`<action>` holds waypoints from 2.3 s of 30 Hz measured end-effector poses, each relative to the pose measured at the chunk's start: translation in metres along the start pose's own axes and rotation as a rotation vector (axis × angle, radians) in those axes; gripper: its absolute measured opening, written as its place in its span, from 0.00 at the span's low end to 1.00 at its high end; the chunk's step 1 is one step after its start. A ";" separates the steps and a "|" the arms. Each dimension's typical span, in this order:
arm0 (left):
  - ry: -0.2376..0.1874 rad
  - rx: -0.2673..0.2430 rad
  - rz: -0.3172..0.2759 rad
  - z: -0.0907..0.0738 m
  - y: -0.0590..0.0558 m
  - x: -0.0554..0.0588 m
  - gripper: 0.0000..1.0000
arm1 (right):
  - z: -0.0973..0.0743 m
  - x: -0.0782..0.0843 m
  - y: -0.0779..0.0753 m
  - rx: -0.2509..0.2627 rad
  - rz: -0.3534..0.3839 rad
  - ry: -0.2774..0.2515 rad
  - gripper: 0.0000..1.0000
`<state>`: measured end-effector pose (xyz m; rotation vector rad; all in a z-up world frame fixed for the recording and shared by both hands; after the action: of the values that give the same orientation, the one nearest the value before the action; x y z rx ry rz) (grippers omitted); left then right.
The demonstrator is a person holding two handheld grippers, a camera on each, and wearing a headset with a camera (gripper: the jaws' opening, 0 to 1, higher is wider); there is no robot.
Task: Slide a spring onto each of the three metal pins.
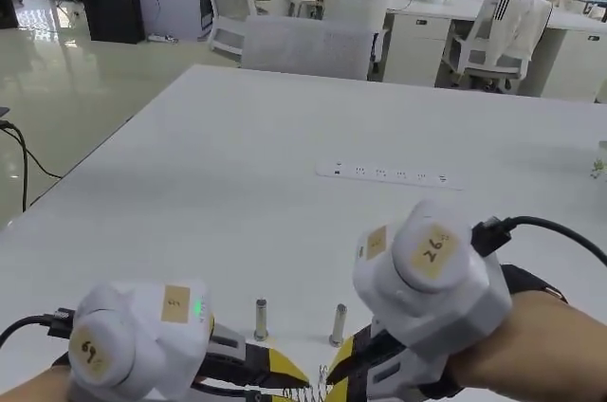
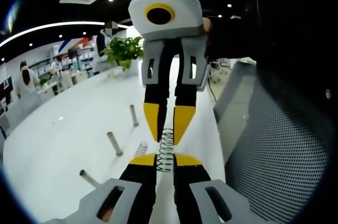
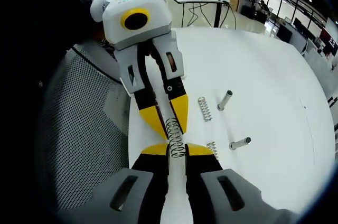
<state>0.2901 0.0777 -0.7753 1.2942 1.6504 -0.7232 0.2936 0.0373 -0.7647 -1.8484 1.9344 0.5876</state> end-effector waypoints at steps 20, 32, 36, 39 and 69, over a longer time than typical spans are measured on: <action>0.019 -0.004 0.018 0.000 -0.001 0.000 0.02 | -0.006 -0.008 0.003 0.014 -0.029 -0.012 0.08; 0.016 -0.011 0.009 -0.001 0.001 0.000 0.02 | -0.004 -0.008 0.003 -0.001 -0.020 -0.043 0.13; 0.013 -0.010 0.008 -0.001 0.000 0.000 0.02 | -0.002 -0.005 0.003 0.000 -0.017 -0.040 0.14; 0.000 -0.011 0.005 -0.002 0.001 -0.003 0.02 | 0.001 -0.002 0.002 0.000 -0.013 -0.037 0.14; -0.020 -0.011 -0.004 -0.001 0.001 -0.007 0.02 | -0.003 -0.026 0.006 0.007 -0.054 -0.059 0.08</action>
<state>0.2910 0.0759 -0.7683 1.2724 1.6389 -0.7257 0.2887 0.0574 -0.7475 -1.8525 1.8406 0.6108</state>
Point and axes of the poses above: the centre of the closed fingertips' face, and the gripper's own axes: z roughly forward along the fingers, y roughly to its left, x roughly out of its underside, the point moved 3 cm from there along -z, roughly backward along the fingers
